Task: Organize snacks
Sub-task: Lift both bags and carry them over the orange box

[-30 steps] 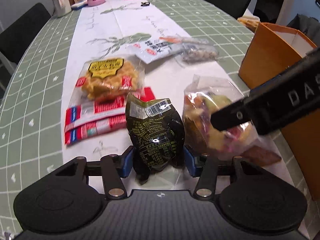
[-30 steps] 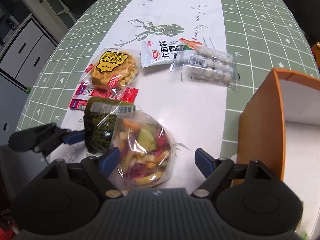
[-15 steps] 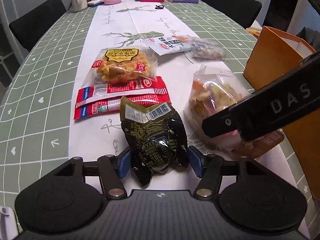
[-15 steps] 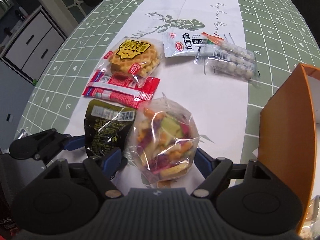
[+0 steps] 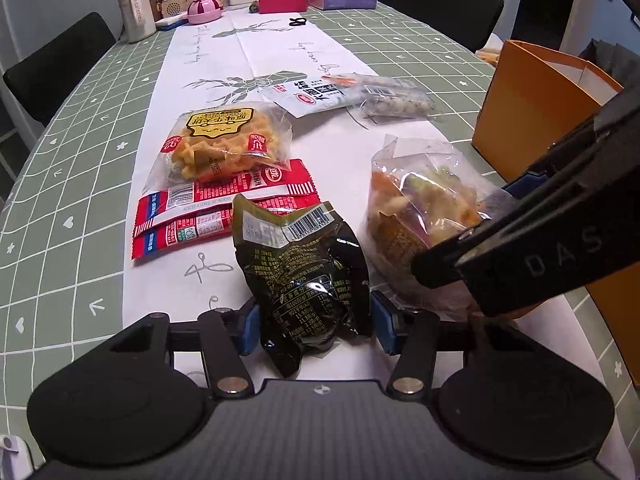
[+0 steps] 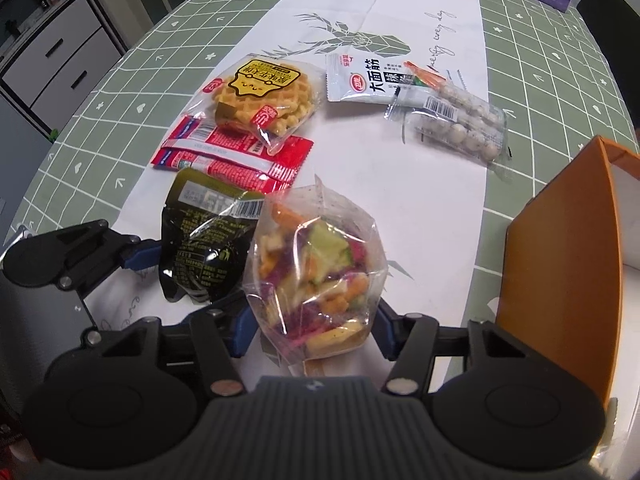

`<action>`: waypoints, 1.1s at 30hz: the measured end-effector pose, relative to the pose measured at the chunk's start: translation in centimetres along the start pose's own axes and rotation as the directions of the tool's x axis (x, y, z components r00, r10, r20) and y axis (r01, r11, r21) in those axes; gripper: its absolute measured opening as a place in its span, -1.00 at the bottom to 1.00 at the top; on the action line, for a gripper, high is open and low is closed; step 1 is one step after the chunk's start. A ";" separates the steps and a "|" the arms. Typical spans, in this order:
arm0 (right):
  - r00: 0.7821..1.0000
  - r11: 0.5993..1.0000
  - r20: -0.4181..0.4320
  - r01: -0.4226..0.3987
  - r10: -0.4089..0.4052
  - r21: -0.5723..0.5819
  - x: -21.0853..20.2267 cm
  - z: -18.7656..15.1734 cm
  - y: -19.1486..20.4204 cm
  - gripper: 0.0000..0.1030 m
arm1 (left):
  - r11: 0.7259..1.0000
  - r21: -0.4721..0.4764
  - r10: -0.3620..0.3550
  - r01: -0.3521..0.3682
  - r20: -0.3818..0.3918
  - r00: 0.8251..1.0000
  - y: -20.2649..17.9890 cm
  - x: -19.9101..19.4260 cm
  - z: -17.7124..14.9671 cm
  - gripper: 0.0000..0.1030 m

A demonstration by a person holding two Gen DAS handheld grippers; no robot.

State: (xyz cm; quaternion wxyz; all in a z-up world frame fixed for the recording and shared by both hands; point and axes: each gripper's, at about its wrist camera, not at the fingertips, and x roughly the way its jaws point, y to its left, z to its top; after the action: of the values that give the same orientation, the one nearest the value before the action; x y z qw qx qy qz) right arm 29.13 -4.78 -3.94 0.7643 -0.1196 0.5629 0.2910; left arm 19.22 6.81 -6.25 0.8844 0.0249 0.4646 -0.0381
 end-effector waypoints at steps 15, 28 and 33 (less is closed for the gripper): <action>0.999 0.993 0.041 0.032 -0.028 -0.109 -4.1 -2.4 0.9 0.05 | 0.999 0.008 0.033 -0.032 -0.030 0.999 -1.3 -3.5 0.2 0.01; 0.989 0.963 0.119 0.115 -0.087 -0.245 -11.8 -4.6 1.2 0.06 | 0.979 0.194 0.071 -0.067 -0.010 0.997 -4.5 -9.0 2.5 0.01; 0.975 0.949 0.175 0.177 -0.133 -0.260 -15.4 -5.6 0.2 0.06 | 0.958 0.273 0.080 -0.089 0.045 0.996 -6.8 -11.7 4.4 0.01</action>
State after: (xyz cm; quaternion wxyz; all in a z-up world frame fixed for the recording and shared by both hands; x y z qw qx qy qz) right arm 21.57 -12.29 8.54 0.8024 -0.2453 0.4445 0.3136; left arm 15.56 0.16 5.77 0.8810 0.1662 0.4383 -0.0648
